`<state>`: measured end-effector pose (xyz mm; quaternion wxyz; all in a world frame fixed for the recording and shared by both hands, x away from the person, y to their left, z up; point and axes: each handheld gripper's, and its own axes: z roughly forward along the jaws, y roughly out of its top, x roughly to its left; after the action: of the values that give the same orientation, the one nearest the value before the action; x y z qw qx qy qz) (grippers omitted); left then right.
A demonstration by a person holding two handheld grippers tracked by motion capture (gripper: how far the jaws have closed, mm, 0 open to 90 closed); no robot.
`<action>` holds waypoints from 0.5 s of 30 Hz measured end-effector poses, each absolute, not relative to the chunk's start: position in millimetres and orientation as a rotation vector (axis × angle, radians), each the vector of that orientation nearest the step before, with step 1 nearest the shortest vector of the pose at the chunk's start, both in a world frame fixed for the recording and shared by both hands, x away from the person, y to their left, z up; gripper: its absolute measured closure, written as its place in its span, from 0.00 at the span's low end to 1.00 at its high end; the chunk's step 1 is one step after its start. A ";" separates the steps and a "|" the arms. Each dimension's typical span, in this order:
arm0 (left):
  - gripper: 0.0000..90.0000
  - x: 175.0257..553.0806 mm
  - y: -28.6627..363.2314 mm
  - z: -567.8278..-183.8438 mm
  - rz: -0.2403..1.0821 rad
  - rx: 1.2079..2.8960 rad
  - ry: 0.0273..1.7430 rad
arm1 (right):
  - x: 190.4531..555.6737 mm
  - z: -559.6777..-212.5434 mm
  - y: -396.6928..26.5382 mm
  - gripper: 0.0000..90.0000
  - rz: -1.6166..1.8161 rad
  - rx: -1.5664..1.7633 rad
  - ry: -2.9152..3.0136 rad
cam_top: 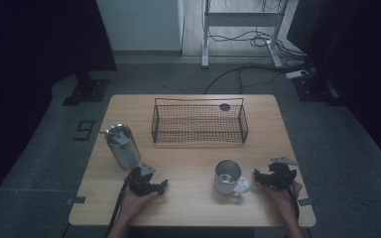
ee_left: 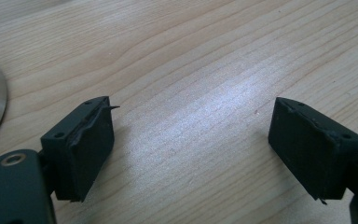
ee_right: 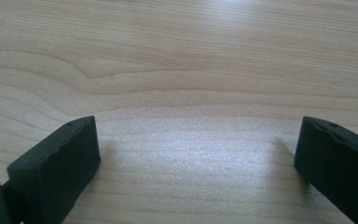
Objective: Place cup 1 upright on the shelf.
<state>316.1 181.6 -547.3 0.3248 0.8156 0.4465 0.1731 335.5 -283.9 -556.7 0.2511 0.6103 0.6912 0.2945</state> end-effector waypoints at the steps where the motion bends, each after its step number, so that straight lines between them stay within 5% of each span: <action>1: 0.16 316.1 181.6 -547.3 0.454 2.138 1.171 | 335.5 -556.7 -283.9 0.00 0.801 1.661 1.881; 15: 0.16 314.3 180.2 -547.3 0.460 2.138 1.177 | 334.6 -556.6 -283.8 0.00 0.803 1.666 1.875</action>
<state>314.3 180.2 -547.3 0.3234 0.8146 0.4484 0.1752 334.6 -283.8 -556.6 0.2512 0.6124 0.6890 0.2951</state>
